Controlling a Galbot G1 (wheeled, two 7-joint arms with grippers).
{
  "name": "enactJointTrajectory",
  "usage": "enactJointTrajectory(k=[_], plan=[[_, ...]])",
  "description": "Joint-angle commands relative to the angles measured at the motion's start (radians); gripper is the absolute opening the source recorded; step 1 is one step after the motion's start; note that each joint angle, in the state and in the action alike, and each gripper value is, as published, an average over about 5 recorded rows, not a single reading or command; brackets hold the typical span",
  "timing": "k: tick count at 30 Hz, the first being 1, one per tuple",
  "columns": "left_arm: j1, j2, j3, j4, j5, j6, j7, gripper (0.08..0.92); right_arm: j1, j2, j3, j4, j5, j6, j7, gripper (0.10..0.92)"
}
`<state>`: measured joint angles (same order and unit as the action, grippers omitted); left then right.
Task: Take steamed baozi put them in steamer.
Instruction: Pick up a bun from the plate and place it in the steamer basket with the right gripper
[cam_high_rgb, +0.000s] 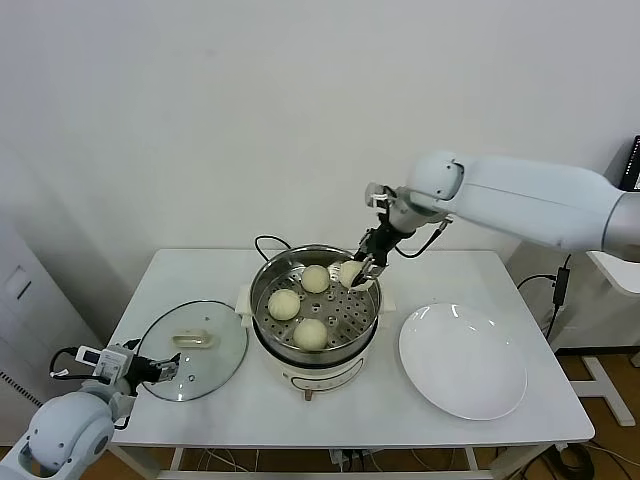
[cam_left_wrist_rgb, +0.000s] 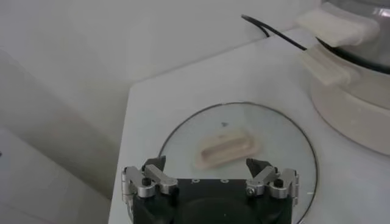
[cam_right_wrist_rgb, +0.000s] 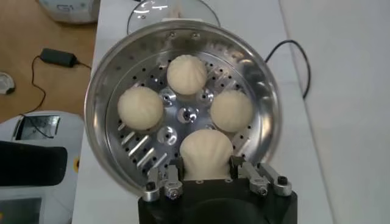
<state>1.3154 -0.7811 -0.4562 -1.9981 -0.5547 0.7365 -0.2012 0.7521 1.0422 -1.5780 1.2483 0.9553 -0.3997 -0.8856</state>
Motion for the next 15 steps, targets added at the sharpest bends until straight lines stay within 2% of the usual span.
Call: enactJointTrajectory(k=[1,11,15], plan=[[0.002,0.001,-0.002,0.009,0.000,0.008,0.001,0.823,-0.107,0.061,0.008,-0.008,0.014,-0.049,0.104,0.458],[-0.002,-0.002,-0.002,0.019,0.000,0.009,0.002,0.823,-0.175,0.093,0.042,-0.049,-0.021,-0.054,0.133,0.458],[-0.002,-0.002,-0.005,0.023,-0.001,0.007,0.002,0.823,-0.184,0.091,0.052,-0.051,-0.024,-0.053,0.141,0.495]])
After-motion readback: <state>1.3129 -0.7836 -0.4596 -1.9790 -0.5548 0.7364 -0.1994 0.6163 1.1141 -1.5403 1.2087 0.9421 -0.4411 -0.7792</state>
